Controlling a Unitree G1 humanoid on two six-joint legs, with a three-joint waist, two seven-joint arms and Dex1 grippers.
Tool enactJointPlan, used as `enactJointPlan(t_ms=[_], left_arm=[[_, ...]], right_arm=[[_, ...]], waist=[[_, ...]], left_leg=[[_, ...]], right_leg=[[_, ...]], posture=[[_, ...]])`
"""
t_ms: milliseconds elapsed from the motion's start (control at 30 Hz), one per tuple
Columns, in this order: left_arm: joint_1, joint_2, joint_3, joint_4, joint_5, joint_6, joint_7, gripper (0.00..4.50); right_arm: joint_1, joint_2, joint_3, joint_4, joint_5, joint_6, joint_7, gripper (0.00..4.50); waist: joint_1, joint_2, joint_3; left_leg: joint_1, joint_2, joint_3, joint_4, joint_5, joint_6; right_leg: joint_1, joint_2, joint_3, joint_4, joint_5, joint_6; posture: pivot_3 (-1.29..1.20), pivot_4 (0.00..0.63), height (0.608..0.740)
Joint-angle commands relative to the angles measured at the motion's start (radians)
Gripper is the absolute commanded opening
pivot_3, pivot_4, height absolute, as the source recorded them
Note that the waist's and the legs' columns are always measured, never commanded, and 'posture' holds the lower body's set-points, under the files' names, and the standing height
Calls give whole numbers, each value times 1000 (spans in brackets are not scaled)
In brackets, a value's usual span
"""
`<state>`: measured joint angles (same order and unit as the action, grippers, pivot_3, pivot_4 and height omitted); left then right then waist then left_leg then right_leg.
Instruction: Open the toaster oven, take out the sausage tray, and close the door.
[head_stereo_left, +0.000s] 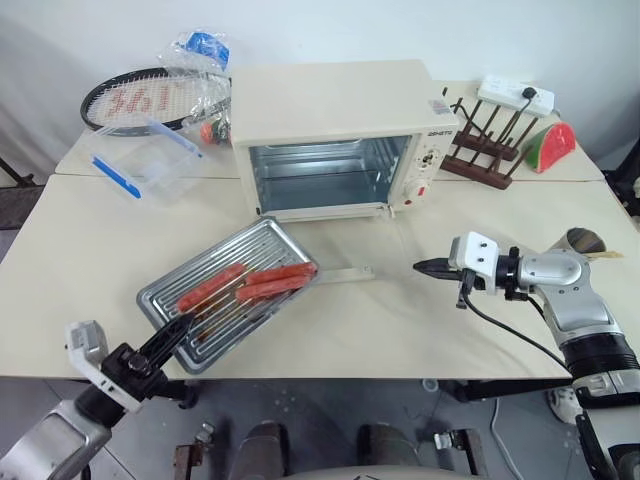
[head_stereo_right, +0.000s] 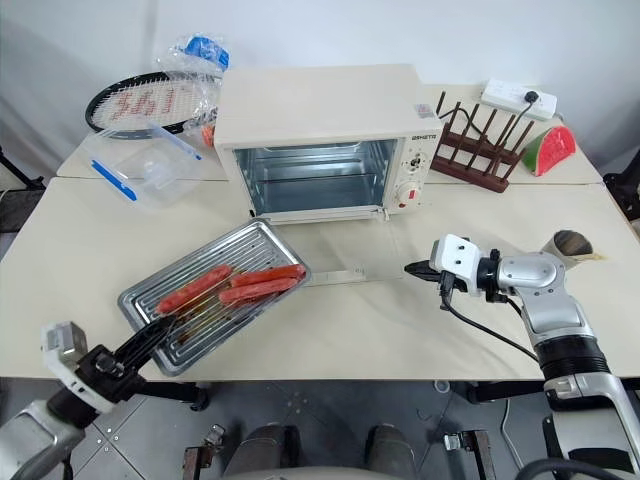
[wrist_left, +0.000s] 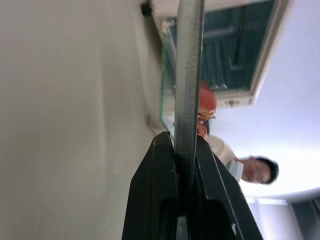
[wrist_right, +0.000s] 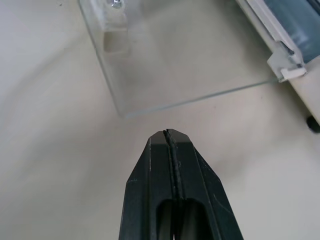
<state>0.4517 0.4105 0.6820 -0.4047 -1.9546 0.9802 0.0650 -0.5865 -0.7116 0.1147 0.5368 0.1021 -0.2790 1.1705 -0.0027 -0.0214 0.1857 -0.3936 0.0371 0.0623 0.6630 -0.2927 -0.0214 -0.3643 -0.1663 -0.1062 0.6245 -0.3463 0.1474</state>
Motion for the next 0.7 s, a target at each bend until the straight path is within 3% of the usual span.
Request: enactJointPlan(t_ms=[33,233,700], left_arm=[[95,-39,61,-109,-18,-94,-40,0],[198,-86,107,-164,-18,-200,-48,0],[295,-166,126,-194,-18,-293,-54,0]], right_arm=[[-26,31,9,78,-14,-60,15,16],[-62,99,-1,151,8,-65,40,16],[-207,134,-105,54,135,120,34,16]], waist=[[-1,0,0],[-3,0,0],[1,2,1]], left_leg=[[2,0,0,0,-1,0],[5,1,0,0,-2,0],[4,2,1,0,-5,1]], right_leg=[[2,0,0,-1,0,0],[6,1,0,-4,0,-1],[6,2,0,-6,1,-1]], posture=[[0,150,740],[0,150,740],[0,150,740]])
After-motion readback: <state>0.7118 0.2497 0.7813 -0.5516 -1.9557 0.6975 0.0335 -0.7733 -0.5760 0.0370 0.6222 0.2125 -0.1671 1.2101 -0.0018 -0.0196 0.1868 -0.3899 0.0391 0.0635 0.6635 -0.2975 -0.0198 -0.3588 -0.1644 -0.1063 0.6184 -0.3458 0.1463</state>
